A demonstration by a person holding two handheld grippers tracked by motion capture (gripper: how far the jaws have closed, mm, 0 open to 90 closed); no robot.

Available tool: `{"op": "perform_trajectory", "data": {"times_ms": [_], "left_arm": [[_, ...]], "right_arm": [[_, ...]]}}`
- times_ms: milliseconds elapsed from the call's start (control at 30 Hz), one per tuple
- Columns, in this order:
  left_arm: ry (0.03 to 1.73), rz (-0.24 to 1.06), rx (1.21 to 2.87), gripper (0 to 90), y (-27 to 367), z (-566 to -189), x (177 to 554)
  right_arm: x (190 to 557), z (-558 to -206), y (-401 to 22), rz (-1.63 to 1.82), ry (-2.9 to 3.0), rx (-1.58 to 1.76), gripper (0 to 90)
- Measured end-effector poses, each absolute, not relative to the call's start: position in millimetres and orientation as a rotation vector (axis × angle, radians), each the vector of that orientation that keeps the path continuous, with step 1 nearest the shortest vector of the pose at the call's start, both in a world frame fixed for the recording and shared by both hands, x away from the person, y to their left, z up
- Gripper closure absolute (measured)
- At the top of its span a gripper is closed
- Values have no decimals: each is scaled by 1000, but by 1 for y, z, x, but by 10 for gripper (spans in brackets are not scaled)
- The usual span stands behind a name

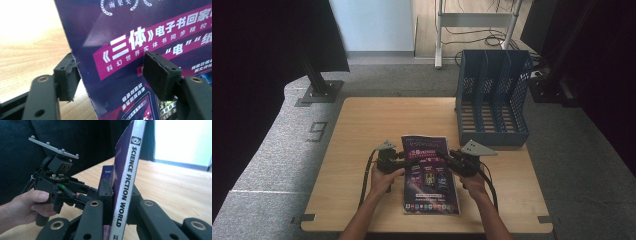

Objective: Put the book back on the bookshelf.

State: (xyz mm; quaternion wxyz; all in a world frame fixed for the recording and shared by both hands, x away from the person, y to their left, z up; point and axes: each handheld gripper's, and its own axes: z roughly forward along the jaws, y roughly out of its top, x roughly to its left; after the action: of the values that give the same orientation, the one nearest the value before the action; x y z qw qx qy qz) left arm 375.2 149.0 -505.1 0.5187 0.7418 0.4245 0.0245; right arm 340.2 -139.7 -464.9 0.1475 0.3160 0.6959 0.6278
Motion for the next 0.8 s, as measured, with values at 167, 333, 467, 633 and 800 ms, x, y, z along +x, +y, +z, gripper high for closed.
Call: {"op": "perform_trajectory", "data": {"times_ms": [167, 333, 467, 633, 800], "left_arm": [[1016, 78, 1754, 362, 150, -498, 373], [1008, 89, 1742, 378, 151, -492, 374], [1004, 95, 1730, 381, 153, -488, 373], [1007, 103, 1721, 380, 155, -485, 373], [1004, 112, 1712, 381, 157, -482, 373]], "right_arm": [[336, -457, -139, 1814, 1992, 874, 802], [334, -452, -138, 1818, 1979, 858, 810], [335, -449, -138, 1818, 1973, 861, 811], [335, -448, -136, 1820, 1968, 857, 812], [334, -446, -134, 1823, 1963, 842, 813]]}}
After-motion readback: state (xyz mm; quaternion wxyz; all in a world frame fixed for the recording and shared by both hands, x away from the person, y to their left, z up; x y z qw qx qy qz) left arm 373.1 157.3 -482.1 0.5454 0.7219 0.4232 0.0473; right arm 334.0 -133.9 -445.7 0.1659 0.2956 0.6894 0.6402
